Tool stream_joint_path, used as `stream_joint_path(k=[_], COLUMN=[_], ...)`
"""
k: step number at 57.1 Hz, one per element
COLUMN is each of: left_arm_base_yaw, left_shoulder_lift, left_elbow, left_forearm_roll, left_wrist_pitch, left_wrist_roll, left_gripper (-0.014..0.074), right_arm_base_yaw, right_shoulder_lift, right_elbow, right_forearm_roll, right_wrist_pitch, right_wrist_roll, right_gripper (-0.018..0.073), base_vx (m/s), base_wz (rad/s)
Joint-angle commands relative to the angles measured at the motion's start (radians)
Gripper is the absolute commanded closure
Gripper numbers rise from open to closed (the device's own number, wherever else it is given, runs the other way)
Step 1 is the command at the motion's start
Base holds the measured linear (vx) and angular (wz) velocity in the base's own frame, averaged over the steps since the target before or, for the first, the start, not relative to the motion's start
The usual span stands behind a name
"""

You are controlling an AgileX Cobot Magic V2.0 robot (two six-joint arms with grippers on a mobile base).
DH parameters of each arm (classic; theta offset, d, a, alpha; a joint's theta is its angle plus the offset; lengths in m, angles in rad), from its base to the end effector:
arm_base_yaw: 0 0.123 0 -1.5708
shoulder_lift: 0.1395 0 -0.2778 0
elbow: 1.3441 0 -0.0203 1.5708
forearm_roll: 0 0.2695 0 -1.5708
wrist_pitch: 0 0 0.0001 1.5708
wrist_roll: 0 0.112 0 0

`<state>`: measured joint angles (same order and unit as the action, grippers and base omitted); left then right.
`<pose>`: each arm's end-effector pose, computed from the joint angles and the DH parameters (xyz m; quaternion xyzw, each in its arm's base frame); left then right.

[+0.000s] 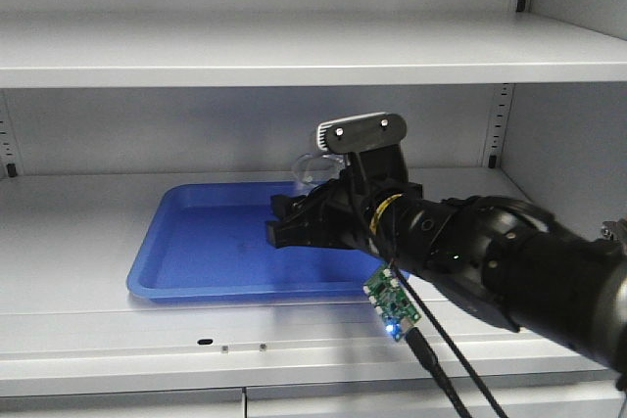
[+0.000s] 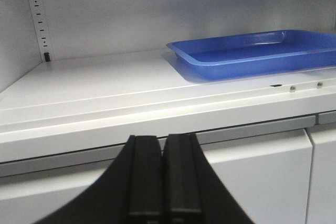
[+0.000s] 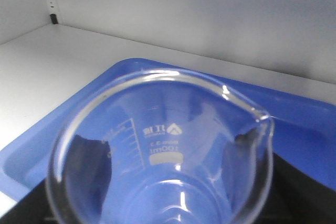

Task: Pick beaker and place in left cabinet
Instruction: 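Lower the beaker onto the blue tray with the right gripper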

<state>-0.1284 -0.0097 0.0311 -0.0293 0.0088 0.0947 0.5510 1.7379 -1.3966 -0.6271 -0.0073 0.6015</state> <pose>0.1031 -0.0133 0.2032 0.0665 0.6834 -0.0230 0.7266 0.3903 0.2403 0.3122 -0.2256 0.7562 0.1611 0.5926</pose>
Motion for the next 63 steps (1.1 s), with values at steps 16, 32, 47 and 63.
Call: stream_joint_path(k=[16,32,47,63], left_arm_base_yaw=[-0.002,-0.002,-0.002,-0.002], left_shoulder_lift=[-0.018,-0.018,-0.018,-0.018], left_elbow=[0.016,0.016,0.016,0.016], left_forearm_roll=[-0.007,-0.007,-0.007,-0.007], left_wrist_pitch=[-0.083,-0.083,-0.083,-0.083], left_wrist_roll=[-0.003,-0.003,-0.003,-0.003], left_gripper=[0.0595,0.0595,0.0595,0.0595], right_arm_base_yaw=[-0.064,-0.071,-0.071,-0.071], right_shoulder_lift=[0.165,0.271,0.313,0.321], right_elbow=[-0.214,-0.316,-0.314,-0.314], right_forearm_roll=[0.001,0.001,0.001,0.001], right_wrist_pitch=[-0.108,-0.065,-0.050,-0.036], right_wrist_roll=[0.026,0.026,0.026,0.026], right_gripper=[0.0456,0.0456,0.0452,0.0400], base_vx=[0.00,0.00,0.00,0.00], base_wz=[0.00,0.00,0.00,0.00])
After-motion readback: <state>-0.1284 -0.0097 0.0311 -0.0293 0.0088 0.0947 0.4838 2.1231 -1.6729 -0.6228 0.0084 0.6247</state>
